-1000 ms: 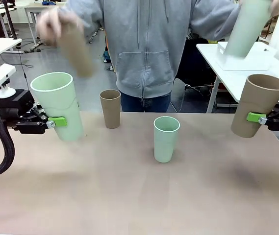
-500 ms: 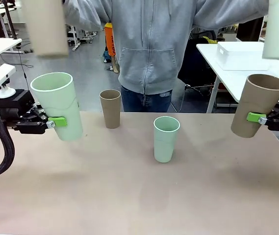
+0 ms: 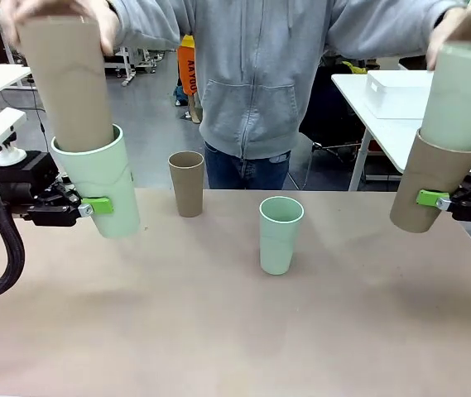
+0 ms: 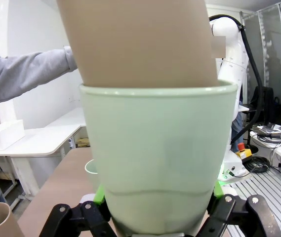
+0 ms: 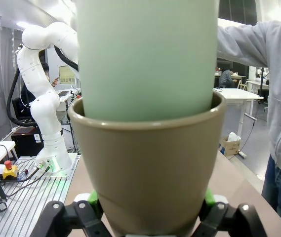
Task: Stack the cups and store them in the basket.
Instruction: Place the stack of Reusable plastic cups into the Pantry Basket.
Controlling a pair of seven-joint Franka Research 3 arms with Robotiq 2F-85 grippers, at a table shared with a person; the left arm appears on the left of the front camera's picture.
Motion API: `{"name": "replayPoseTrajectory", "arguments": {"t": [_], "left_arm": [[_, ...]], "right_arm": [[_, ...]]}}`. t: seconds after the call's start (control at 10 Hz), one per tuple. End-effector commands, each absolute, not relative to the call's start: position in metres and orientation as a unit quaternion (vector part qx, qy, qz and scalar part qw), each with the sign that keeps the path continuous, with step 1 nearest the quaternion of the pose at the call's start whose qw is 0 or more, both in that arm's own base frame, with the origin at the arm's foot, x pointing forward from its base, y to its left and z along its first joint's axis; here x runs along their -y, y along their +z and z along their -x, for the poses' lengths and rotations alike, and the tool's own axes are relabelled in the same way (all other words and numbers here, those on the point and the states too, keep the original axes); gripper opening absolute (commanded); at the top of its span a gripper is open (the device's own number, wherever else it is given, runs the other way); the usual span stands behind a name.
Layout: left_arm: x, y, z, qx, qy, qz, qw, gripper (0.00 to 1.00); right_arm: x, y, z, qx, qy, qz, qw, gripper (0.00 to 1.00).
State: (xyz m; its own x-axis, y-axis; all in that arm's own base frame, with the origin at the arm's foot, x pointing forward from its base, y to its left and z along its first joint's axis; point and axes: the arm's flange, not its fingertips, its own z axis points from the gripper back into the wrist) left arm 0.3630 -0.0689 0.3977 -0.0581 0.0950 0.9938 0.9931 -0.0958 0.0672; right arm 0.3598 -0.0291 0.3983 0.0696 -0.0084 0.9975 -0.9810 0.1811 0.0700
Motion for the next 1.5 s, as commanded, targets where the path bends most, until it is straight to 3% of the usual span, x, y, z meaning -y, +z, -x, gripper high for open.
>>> {"name": "replayPoseTrajectory", "arguments": {"t": [0.0, 1.4], "left_arm": [[0.0694, 0.3994, -0.3625, 0.516, -0.519, 0.529, 0.431, 0.85], [0.0694, 0.3994, -0.3625, 0.516, -0.519, 0.529, 0.431, 0.85]], "right_arm": [[0.0297, 0.3993, -0.3597, 0.529, 0.436, -0.467, 0.558, 0.84], [0.0297, 0.3993, -0.3597, 0.529, 0.436, -0.467, 0.558, 0.84]]}}
